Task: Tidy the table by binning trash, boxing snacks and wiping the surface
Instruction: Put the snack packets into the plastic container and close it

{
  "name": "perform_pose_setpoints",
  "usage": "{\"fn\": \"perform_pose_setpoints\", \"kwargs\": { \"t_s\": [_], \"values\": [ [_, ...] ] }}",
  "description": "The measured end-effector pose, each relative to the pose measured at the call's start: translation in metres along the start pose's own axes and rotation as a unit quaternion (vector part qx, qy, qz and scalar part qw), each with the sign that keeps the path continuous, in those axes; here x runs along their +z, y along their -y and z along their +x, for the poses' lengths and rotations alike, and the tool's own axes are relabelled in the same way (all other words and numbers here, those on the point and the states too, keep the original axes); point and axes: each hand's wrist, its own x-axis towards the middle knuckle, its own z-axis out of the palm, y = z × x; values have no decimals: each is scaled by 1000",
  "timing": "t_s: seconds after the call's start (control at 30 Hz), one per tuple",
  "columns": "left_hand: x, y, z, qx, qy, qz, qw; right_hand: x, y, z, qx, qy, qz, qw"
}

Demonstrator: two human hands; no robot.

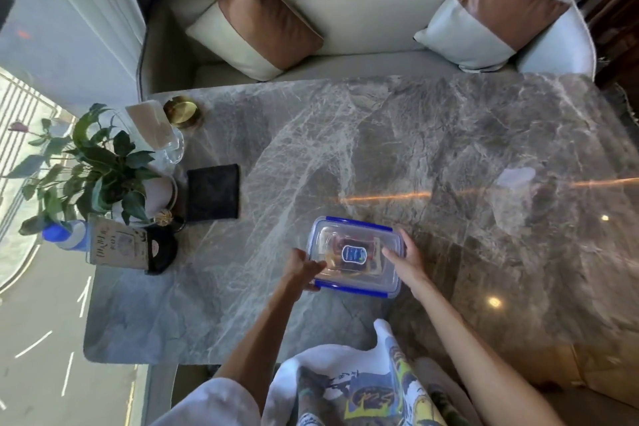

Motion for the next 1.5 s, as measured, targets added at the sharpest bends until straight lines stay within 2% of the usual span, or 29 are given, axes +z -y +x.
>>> {"fn": "perform_pose_setpoints", "kwargs": {
  "t_s": [0.23, 0.3, 0.33, 0.37, 0.43, 0.5, 0.57, 0.67, 0.77, 0.9, 1.1, 1.27, 1.5],
  "values": [
    [7, 8, 0, -24, 20, -42, 999, -6, 9, 16, -36, 64, -42, 996],
    [9, 6, -4, 7, -13, 20, 1000, -5, 9, 15, -47, 63, -72, 994],
    [12, 6, -4, 42, -42, 90, 994, -5, 7, 14, -58, 52, -109, 991],
    [16, 7, -6, 84, -68, 176, 978, -5, 4, 10, -78, 32, -163, 983],
    [28, 13, -14, 179, -111, 343, 915, -4, -7, -2, -154, -1, -269, 951],
    [39, 22, -19, 244, -102, 448, 854, -3, -23, -15, -236, 17, -341, 910],
    [48, 33, -20, 259, -67, 504, 821, -8, -41, -25, -258, 50, -414, 872],
    [56, 45, -15, 255, -64, 541, 799, -21, -50, -28, -243, 73, -473, 844],
    [62, 50, -11, 251, -93, 543, 796, -27, -45, -24, -245, 98, -444, 856],
    [64, 50, -12, 225, -103, 529, 812, -23, -40, -21, -260, 124, -430, 856],
    [49, 54, -22, 215, -120, 518, 819, -10, -34, -25, -286, 142, -476, 819],
    [-14, 88, -32, 180, -152, 503, 832, 54, -28, -48, -307, 172, -509, 786],
    [-144, 152, -42, 146, -183, 458, 858, 196, -17, -99, -332, 206, -528, 754]
  ]
}}
